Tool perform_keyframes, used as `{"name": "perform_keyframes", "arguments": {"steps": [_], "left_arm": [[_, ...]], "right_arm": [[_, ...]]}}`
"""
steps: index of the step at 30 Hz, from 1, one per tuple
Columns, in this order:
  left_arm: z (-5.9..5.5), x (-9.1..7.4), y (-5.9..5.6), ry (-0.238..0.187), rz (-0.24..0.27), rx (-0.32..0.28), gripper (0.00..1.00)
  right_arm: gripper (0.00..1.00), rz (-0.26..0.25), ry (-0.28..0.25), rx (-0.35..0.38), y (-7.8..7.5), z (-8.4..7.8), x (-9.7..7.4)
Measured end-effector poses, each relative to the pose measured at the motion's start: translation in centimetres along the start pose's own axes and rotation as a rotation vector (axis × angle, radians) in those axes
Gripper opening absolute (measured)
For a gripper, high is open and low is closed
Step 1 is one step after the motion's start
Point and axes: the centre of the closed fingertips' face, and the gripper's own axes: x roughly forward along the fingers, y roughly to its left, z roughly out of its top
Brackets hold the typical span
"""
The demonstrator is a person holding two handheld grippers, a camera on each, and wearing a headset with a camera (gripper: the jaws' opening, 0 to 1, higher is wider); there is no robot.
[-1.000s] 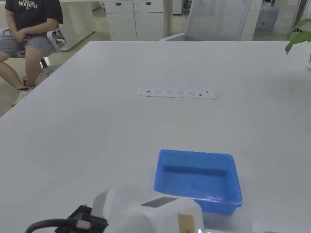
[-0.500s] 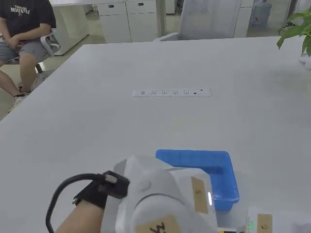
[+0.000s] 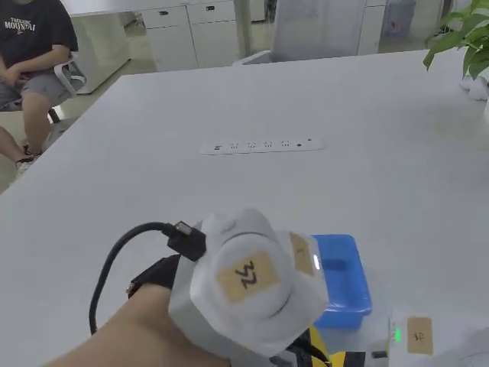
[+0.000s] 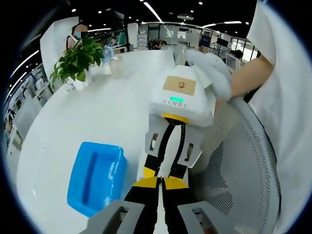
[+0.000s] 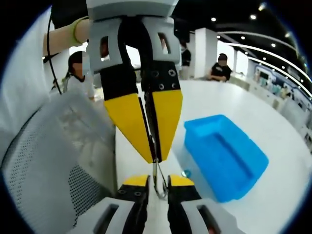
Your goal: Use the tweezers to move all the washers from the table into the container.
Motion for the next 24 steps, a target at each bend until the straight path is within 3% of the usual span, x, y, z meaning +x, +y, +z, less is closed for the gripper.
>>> {"name": "perform_keyframes", "arguments": {"steps": [5,13,15,18,20,24], "left_arm": [[0.1,0.3,-0.1,-0.009,-0.003,-0.007,0.0],[0.0,-0.4,0.0,-0.173,0.097,-0.174,0.0],[-0.3,-1.3,0.3,-0.235,0.153,-0.234,0.0],[-1.6,-3.4,1.4,-0.346,0.286,-0.354,0.0],[-2.7,-4.4,1.8,-0.382,0.348,-0.422,0.08],[-5.6,-7.0,2.7,-0.433,0.518,-0.517,0.25]], "right_arm": [[0.05,-0.002,0.017,-0.003,-0.2,-0.5,0.0],[0.03,-0.006,0.014,-0.017,-0.3,-0.7,-0.1],[0.03,-0.013,0.014,-0.022,-0.3,-0.8,-0.1],[0.03,-0.019,0.013,-0.02,-0.4,-0.8,-0.1],[0.03,-0.02,0.01,-0.025,-0.3,-0.8,-0.1],[0.03,-0.026,0.005,-0.019,-0.3,-0.8,0.0]]}}
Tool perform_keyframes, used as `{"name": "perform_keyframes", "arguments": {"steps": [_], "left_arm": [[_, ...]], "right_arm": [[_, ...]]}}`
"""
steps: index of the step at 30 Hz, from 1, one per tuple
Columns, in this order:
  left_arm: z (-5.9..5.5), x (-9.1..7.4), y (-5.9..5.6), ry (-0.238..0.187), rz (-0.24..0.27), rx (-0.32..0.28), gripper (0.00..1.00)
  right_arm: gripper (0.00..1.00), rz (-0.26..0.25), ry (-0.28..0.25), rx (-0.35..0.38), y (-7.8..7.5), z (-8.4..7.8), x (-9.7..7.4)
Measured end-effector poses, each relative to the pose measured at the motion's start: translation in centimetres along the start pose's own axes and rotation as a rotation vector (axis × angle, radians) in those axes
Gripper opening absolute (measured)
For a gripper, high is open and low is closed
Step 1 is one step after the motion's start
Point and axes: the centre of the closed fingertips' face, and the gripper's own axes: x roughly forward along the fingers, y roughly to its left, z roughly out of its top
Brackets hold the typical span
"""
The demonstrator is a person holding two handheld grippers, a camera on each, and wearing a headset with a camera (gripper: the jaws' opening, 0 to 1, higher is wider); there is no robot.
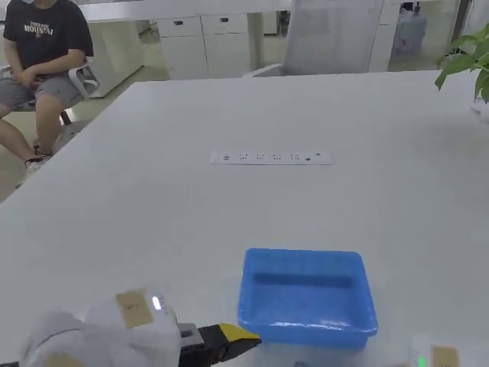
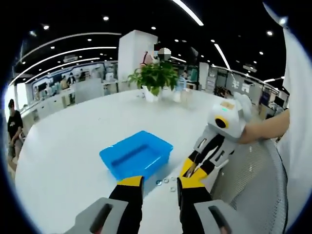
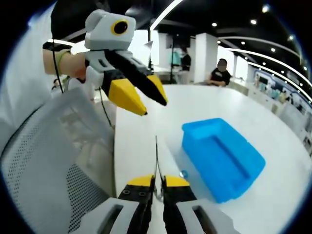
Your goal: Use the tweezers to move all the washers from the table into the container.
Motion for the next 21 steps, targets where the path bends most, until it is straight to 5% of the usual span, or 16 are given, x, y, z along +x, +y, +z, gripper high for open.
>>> {"name": "perform_keyframes", "arguments": {"steps": [1,5,9,13,17,21], "left_arm": [[0.0,-0.4,0.8,-0.026,0.043,-0.027,0.31],[0.2,-1.7,2.0,-0.131,0.079,-0.172,0.39],[0.1,-2.1,2.8,-0.162,0.152,-0.134,0.5],[1.0,-2.2,3.2,-0.214,0.232,-0.102,0.82],[1.9,-3.0,3.9,-0.308,0.265,-0.118,0.92],[2.2,-3.5,4.4,-0.355,0.271,-0.147,0.94]], "right_arm": [[0.03,-0.002,-0.004,0.007,-0.1,0.0,0.0],[0.03,-0.005,-0.013,0.034,-0.2,0.0,-0.1],[0.03,-0.012,-0.01,0.038,-0.3,-0.1,-0.3],[0.03,-0.03,0.001,0.04,-0.2,-0.2,-0.3],[0.03,-0.041,0.018,0.035,-0.2,-0.3,-0.3],[0.03,-0.065,0.034,0.058,-0.4,-0.5,-0.6]]}}
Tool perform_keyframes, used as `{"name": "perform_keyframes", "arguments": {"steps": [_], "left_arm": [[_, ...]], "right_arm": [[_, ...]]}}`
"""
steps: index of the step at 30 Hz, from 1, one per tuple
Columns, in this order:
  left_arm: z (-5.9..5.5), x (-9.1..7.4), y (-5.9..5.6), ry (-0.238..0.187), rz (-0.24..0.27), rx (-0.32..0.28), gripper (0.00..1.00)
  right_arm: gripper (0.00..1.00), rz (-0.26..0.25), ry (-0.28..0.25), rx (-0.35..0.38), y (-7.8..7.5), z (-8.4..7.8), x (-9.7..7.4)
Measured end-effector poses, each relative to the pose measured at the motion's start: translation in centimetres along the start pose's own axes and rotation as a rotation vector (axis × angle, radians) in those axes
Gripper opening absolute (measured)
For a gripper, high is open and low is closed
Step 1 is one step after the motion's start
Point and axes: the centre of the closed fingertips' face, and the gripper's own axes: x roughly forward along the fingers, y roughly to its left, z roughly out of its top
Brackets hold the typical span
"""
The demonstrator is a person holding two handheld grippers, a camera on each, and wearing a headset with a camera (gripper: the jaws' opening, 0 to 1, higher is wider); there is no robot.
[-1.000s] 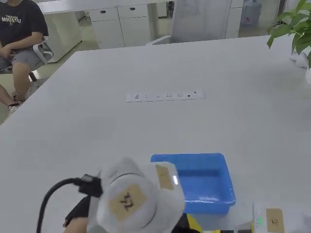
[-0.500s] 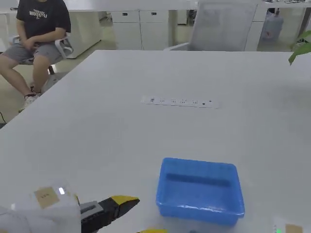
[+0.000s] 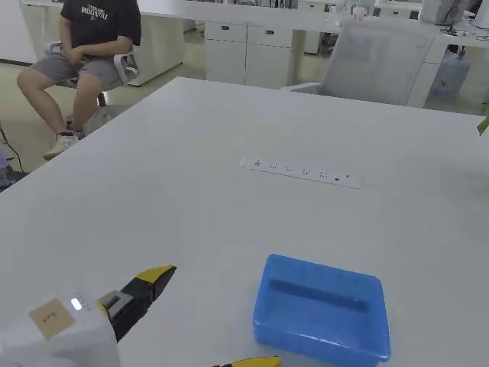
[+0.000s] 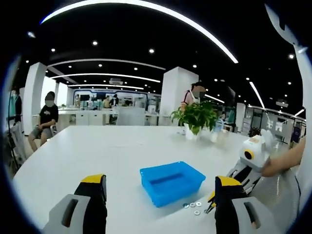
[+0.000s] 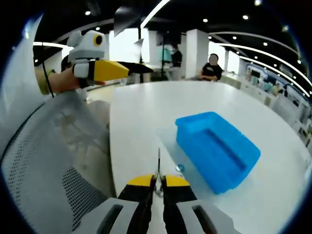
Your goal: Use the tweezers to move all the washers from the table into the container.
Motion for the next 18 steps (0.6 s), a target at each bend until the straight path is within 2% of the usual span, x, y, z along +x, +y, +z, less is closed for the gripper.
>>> {"name": "perform_keyframes", "arguments": {"steps": [4,6,9,12,14,15,16,18], "left_arm": [[0.9,0.0,-0.1,-0.055,0.009,0.009,0.96],[0.9,0.1,-0.1,-0.054,0.019,0.015,0.98],[0.7,0.1,0.2,-0.038,0.054,0.072,0.98],[0.5,0.1,0.1,-0.031,0.048,0.077,0.98],[0.1,0.2,0.1,-0.011,0.043,0.072,0.95],[0.1,0.1,0.1,-0.01,0.045,0.073,0.94],[0.2,0.0,0.2,-0.013,0.048,0.076,0.93],[0.6,-0.1,0.3,-0.031,0.061,0.082,0.93]], "right_arm": [[0.03,-0.025,0.004,0.044,-0.1,-0.1,-0.2],[0.03,-0.045,0.018,0.09,-0.2,-0.2,-0.2],[0.03,-0.068,0.013,0.138,-0.5,-0.2,-0.2],[0.03,-0.099,-0.002,0.229,-0.9,-0.1,-0.2],[0.03,-0.109,-0.012,0.29,-1.1,-0.2,-0.2],[0.03,-0.109,-0.012,0.291,-1.3,-0.3,-0.2],[0.03,-0.121,-0.018,0.317,-1.6,-0.3,-0.3],[0.03,-0.114,-0.04,0.361,-1.7,-0.3,-0.3]]}}
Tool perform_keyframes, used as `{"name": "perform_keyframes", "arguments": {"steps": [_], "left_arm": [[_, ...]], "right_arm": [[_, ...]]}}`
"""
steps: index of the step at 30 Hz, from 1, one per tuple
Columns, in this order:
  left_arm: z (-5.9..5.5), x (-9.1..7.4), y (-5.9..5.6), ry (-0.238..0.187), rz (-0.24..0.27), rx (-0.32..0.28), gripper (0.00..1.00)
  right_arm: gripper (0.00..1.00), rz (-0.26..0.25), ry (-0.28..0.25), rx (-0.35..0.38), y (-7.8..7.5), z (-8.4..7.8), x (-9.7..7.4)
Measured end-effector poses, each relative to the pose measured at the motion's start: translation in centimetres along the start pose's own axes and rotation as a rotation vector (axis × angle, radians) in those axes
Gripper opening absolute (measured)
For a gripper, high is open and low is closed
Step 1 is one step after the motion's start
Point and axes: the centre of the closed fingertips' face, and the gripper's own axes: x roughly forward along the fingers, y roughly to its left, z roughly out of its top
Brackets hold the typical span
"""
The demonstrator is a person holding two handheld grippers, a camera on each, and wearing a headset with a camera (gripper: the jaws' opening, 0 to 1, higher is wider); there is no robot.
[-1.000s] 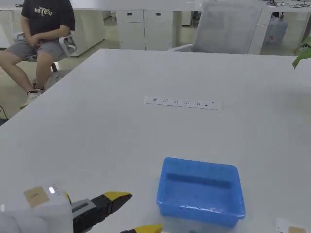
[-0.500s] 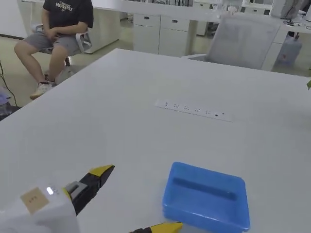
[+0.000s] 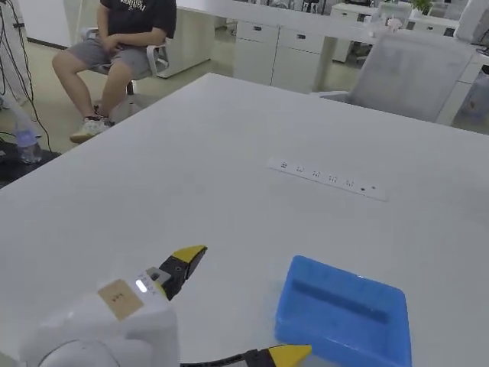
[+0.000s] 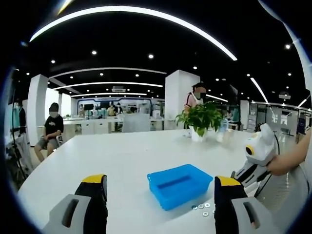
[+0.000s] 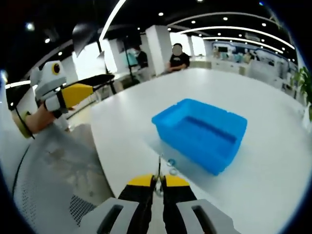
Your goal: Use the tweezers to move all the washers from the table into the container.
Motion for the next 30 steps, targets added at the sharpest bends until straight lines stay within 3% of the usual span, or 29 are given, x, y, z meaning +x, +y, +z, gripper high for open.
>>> {"name": "perform_keyframes", "arguments": {"steps": [3,5,10,18,23,30], "left_arm": [[0.1,-0.2,0.4,-0.008,0.017,-0.006,0.92],[0.1,-0.2,0.6,-0.01,0.023,-0.018,0.91],[0.0,-0.3,0.8,-0.005,0.031,-0.027,0.89],[-0.1,-0.3,0.9,0.0,0.032,-0.023,0.87],[-0.3,-0.3,0.9,0.012,0.031,-0.026,0.86],[-0.5,-0.3,0.8,0.019,0.025,-0.025,0.85]], "right_arm": [[0.03,0.005,-0.02,0.064,-0.4,0.0,-0.1],[0.03,0.0,-0.019,0.069,-0.3,0.1,-0.2],[0.03,0.0,-0.013,0.055,0.2,0.9,-0.6],[0.03,-0.016,-0.036,0.01,-0.1,3.6,-1.5],[0.03,-0.044,-0.051,-0.031,-0.7,5.4,-2.2],[0.03,-0.071,-0.098,-0.024,-2.5,7.4,-3.0]]}}
